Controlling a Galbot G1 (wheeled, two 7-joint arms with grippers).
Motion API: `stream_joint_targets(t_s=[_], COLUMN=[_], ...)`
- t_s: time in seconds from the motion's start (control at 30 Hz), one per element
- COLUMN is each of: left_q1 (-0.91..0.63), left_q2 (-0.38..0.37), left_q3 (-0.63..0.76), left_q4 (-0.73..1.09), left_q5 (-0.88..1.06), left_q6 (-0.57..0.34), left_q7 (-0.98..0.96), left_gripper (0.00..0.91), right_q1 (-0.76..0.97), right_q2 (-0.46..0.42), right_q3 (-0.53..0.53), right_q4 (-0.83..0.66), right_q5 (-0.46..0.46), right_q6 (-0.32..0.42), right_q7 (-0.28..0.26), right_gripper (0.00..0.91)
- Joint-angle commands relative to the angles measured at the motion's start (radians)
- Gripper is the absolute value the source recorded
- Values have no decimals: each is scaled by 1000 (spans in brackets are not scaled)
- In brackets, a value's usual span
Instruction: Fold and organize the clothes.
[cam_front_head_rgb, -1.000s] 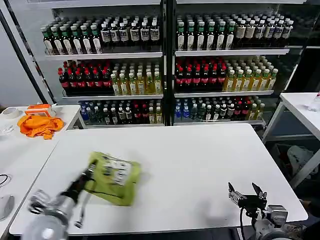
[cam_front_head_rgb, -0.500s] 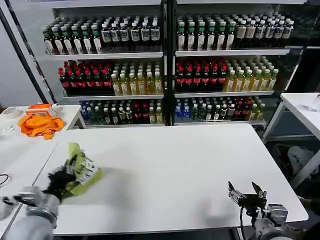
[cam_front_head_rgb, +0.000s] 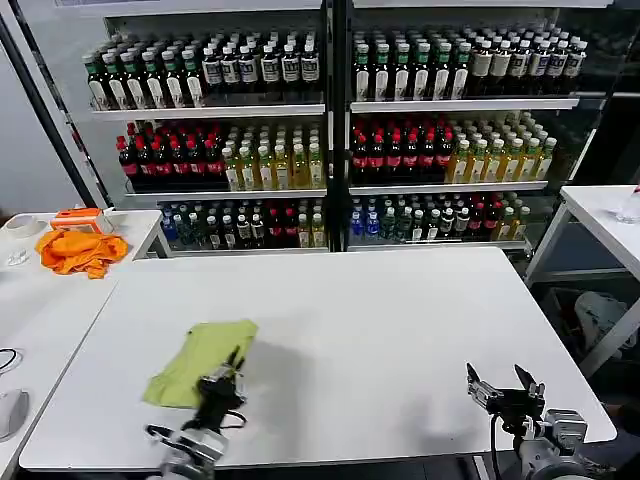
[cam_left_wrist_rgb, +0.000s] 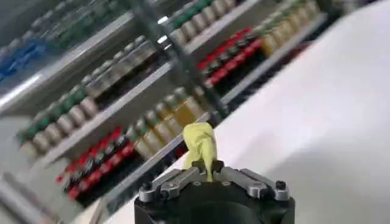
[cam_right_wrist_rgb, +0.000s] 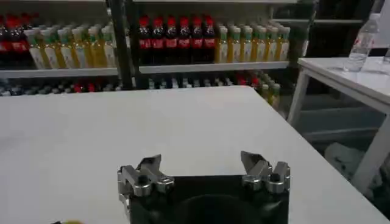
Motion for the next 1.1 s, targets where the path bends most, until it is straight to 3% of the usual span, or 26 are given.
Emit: stream_joint_targets(t_s=[0.03,0.5,0.53,0.57,0.6,0.63,0.8,0.97,1.1], left_q1=[-176,-545,-561,-578,-596,-604,-590,-491,-382], left_q2=[-108,-362,-386,-398,-429,-438,-449,-377,-278], left_q3=[354,484,485,485,484,484,487,441,278], left_q4=[171,436,455,473,484,492,458,305,153], left_q5=[212,-238,-248,-269,-308,-325,-546,-745,-827], left_q6=[105,197,197,197,186,166,-15,-20,-27], left_q7=[3,-145,-154,-161,-163,-163,-164,-164,-164], left_gripper=[20,20,60,191,675,907,907,907,907], right_q1=[-2,10,13,17,19,22,48,130,241], right_q2=[1,0,0,0,0,0,-9,-28,-48], right_q3=[8,-5,-8,-13,-15,-17,-37,-102,-197], right_q4=[0,-5,-6,-7,-6,-6,-9,-35,-99], right_q5=[1,0,-1,-1,-1,-1,15,91,187], right_q6=[1,-2,-3,-3,-3,-3,4,9,16], right_q7=[0,0,0,-2,-3,-5,-17,-15,-2], right_gripper=[907,907,907,907,907,907,907,907,907])
